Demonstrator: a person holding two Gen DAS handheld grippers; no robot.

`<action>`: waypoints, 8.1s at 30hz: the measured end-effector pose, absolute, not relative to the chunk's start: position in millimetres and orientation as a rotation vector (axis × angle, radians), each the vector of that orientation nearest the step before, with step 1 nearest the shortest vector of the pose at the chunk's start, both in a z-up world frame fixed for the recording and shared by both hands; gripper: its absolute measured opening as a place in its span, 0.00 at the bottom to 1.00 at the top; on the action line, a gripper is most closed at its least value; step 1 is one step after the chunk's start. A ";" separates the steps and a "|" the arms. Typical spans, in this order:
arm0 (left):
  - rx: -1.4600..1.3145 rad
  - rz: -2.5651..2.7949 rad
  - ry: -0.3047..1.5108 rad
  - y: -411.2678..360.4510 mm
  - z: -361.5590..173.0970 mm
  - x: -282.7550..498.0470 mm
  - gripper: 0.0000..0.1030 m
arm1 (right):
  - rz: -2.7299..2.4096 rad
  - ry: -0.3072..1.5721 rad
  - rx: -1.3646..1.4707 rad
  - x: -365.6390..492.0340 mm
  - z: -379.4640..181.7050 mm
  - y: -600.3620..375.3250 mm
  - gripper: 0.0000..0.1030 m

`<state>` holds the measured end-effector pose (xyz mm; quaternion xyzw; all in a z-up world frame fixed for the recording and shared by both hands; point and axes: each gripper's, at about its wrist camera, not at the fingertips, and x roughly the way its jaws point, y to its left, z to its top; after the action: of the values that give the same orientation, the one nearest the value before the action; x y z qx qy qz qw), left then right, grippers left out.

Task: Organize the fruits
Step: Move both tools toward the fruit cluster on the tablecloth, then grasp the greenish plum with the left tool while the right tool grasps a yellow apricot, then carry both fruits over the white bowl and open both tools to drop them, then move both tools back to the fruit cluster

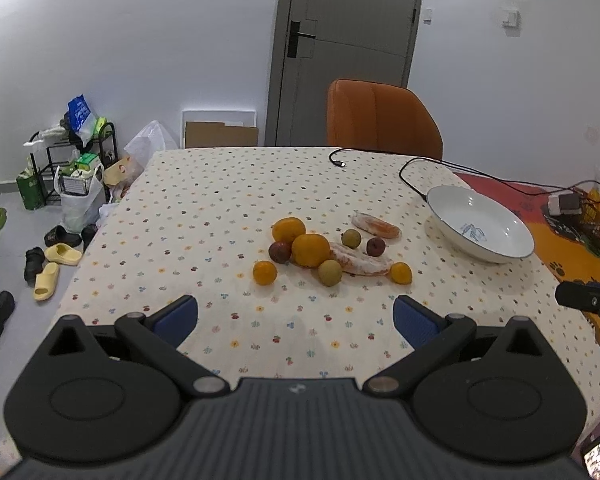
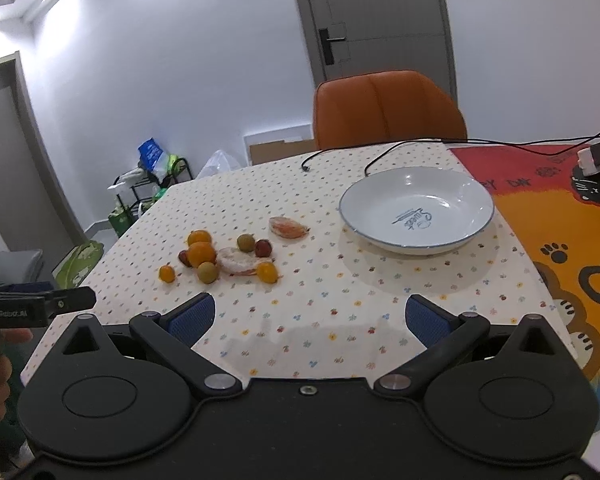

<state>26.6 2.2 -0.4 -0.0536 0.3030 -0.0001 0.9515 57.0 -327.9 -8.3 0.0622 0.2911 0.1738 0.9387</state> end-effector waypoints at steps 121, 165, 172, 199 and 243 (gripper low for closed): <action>-0.033 -0.303 0.548 -159.7 -25.3 160.3 0.23 | 0.377 0.484 0.270 157.3 -56.3 -384.6 0.20; -0.153 -0.206 0.616 -164.7 -31.9 190.6 0.65 | 0.276 0.443 0.351 167.8 -75.3 -429.2 0.53; -0.173 -0.177 0.578 -141.9 -19.4 169.5 0.77 | 0.295 0.455 0.350 163.1 -68.5 -418.8 0.57; -0.235 0.044 0.476 -19.6 5.6 75.8 0.91 | 0.383 0.444 0.254 107.3 -34.6 -352.6 0.95; -0.266 -0.029 0.666 -2.3 -57.2 152.2 0.49 | 0.657 0.605 0.101 171.6 -64.3 -259.4 0.74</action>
<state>152.2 -2.3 -57.2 -0.1299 0.3257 -0.0142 0.9364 171.6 -259.4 -64.3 0.0488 0.2924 0.3174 0.9008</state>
